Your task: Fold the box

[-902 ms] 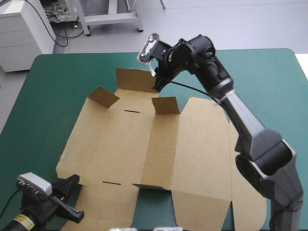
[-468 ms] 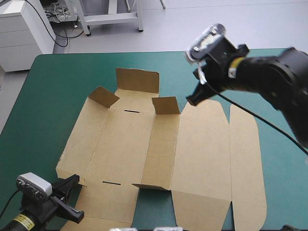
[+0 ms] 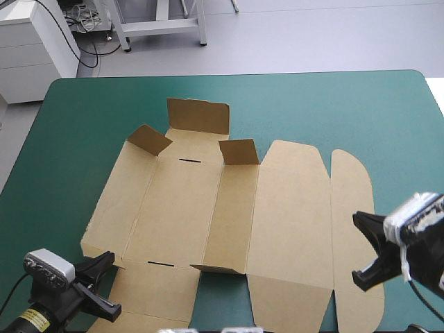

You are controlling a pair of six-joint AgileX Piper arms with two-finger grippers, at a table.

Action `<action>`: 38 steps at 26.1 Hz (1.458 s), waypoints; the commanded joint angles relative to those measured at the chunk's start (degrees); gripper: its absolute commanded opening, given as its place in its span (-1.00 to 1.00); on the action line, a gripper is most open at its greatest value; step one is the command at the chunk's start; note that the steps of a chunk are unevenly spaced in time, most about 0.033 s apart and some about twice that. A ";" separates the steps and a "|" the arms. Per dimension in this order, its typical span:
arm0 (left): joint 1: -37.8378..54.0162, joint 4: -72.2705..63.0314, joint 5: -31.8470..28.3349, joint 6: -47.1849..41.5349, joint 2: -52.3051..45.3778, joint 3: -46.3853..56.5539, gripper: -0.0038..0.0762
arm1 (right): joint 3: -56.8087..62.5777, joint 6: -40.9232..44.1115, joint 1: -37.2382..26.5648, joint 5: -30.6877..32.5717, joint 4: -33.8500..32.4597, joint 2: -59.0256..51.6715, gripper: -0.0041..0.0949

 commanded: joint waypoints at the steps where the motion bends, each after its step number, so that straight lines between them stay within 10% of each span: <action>1: -0.19 -1.01 -4.23 -0.16 0.75 -1.35 -0.92 | 8.72 3.82 -0.05 -7.45 -0.82 -7.37 -0.95; 16: -0.19 -1.50 -4.23 0.00 0.75 -1.35 -0.86 | 25.50 4.16 -0.05 -12.78 -0.82 -18.83 -0.95; 26: -0.19 -10.05 -4.02 7.50 0.75 -1.35 0.43 | 25.74 3.28 -0.05 -11.47 0.64 -18.83 -0.95; 38: -0.19 -7.53 -4.57 6.10 7.51 -6.32 0.36 | 25.74 3.28 -0.05 -11.47 0.64 -18.83 -0.95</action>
